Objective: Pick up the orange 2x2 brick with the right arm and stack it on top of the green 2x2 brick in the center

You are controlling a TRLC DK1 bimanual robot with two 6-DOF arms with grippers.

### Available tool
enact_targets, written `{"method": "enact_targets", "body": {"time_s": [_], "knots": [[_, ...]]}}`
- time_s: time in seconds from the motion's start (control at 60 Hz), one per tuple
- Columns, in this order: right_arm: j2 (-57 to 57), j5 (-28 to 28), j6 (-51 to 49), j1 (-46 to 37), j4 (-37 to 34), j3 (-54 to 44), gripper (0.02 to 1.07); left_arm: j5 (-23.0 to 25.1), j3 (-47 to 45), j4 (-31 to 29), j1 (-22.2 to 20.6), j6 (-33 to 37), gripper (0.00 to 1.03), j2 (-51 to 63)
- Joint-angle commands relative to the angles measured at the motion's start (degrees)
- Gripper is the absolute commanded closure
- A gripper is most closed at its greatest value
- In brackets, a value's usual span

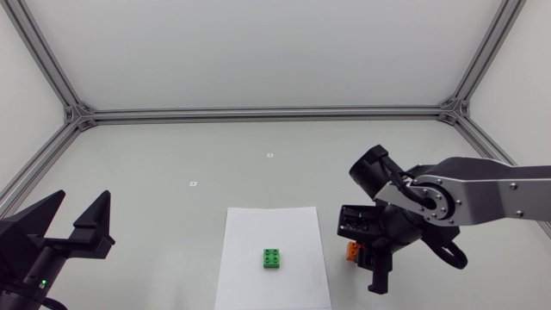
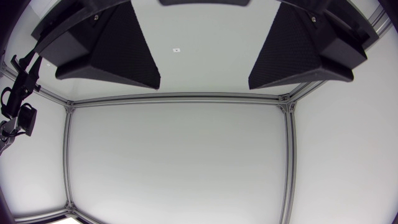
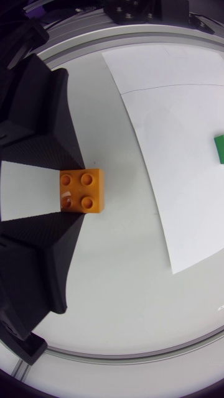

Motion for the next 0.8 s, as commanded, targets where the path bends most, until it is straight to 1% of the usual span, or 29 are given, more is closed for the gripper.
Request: {"method": "enact_targets", "body": {"time_s": [0.0, 0.167, 0.383, 0.467, 0.517, 0.567, 0.783], "knots": [[-1.85, -0.01, 3.00, 3.18, -1.67, 2.35, 0.83, 0.23, -2.35, -0.87, 0.14, 0.73, 0.04, -0.45], [-1.58, -0.10, 7.39, 10.04, -4.31, 6.22, 0.83, 0.23, -2.35, -0.87, 0.14, 0.73, 0.04, -0.45], [1.49, -0.19, 9.68, 15.84, -5.27, 10.88, 0.83, 0.23, -2.35, -0.87, 0.14, 0.73, 0.04, -0.45], [3.69, -0.54, 11.35, 16.89, -6.33, 13.69, 0.83, 0.23, -2.35, -0.87, 0.14, 0.73, 0.04, -0.45], [5.45, -1.33, 12.22, 17.33, -6.42, 15.27, 0.88, 0.23, -2.35, -0.87, 0.14, 0.73, 0.04, -0.45], [6.33, -2.03, 12.14, 17.68, -6.42, 16.15, 0.88, 0.23, -2.35, -0.87, 0.14, 0.73, 0.04, -0.45], [13.27, -1.94, 11.87, 20.05, -7.12, 20.98, 0.88, 0.23, -2.35, -0.78, 0.14, 0.73, 0.04, -0.45]]}}
